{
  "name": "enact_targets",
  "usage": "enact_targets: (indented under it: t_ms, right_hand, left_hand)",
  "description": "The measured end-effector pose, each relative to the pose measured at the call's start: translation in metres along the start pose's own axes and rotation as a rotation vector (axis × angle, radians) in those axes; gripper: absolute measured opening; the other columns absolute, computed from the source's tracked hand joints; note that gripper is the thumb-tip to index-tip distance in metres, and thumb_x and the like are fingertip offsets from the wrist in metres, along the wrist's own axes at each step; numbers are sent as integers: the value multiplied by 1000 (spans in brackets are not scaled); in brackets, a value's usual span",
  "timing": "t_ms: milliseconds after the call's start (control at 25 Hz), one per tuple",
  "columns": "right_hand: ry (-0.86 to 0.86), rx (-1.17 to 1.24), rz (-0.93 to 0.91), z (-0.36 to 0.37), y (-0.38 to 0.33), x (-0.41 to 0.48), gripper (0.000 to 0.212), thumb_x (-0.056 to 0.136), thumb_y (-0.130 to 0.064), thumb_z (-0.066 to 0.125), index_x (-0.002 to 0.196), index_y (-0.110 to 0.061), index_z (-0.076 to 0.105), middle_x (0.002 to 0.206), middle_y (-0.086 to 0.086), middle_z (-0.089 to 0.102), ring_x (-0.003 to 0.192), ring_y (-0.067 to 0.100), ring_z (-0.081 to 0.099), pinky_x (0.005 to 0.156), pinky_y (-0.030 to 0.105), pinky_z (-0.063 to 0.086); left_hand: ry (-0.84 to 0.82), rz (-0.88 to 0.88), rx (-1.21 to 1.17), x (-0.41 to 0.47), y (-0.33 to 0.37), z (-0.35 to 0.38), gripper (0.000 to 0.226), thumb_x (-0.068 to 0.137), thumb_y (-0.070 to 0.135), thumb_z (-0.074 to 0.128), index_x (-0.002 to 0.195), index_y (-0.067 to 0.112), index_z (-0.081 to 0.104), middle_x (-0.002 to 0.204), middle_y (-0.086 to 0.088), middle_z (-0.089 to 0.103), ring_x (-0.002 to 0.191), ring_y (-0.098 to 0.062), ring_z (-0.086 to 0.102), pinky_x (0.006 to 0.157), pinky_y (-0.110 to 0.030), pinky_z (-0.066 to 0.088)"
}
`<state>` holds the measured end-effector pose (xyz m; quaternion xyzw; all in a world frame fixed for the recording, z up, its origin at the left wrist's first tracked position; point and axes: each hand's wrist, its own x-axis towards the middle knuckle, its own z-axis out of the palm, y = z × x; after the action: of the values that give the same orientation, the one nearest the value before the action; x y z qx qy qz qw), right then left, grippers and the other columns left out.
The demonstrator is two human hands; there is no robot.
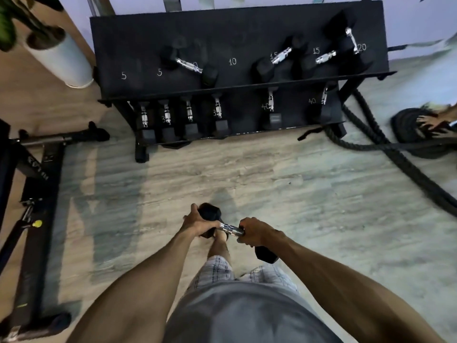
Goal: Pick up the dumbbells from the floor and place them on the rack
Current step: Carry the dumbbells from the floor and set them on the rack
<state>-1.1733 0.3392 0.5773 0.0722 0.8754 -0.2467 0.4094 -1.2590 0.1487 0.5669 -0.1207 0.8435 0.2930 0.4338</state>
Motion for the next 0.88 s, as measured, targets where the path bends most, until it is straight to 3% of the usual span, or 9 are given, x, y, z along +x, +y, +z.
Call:
enact_targets:
  t_ms: [160, 320, 480, 720, 880]
  right_hand:
    - [-4, 37, 66, -76, -8, 62, 30, 83, -32, 68, 103, -11, 63, 97, 13, 69, 81, 30, 71, 74, 43, 60]
    - [19, 17, 76, -158, -24, 109, 29, 84, -31, 67, 106, -11, 64, 97, 12, 69, 85, 29, 71, 77, 40, 59]
    - [51, 7, 89, -231, -36, 156, 31, 82, -32, 67, 107, -14, 65, 100, 11, 69, 89, 31, 69, 75, 35, 56]
    - [34, 27, 58, -330, -33, 239, 27, 76, -34, 69, 93, -14, 65, 86, 7, 67, 85, 28, 67, 69, 35, 55]
    - [98, 79, 32, -414, -24, 290, 34, 79, -30, 69, 104, -14, 53, 102, 12, 67, 92, 30, 65, 74, 38, 53]
  left_hand:
    - [-16, 4, 27, 64, 66, -44, 88, 51, 51, 85, 117, 24, 34, 128, -14, 47, 106, -31, 54, 76, -34, 54]
    - [-18, 10, 10, 110, 133, -97, 116, 33, 58, 79, 132, 25, 31, 133, -14, 46, 113, -33, 54, 87, -41, 57]
    - [-5, 56, -10, 155, 191, -142, 89, 45, 52, 83, 115, 26, 35, 126, -11, 48, 107, -30, 54, 79, -38, 58]
    - [14, 49, 41, 225, 287, -198, 104, 31, 59, 77, 122, 26, 36, 126, -9, 50, 109, -28, 54, 86, -40, 56]
    - [51, 51, 63, 272, 366, -235, 102, 42, 57, 83, 125, 26, 34, 128, -10, 50, 110, -27, 55, 84, -41, 57]
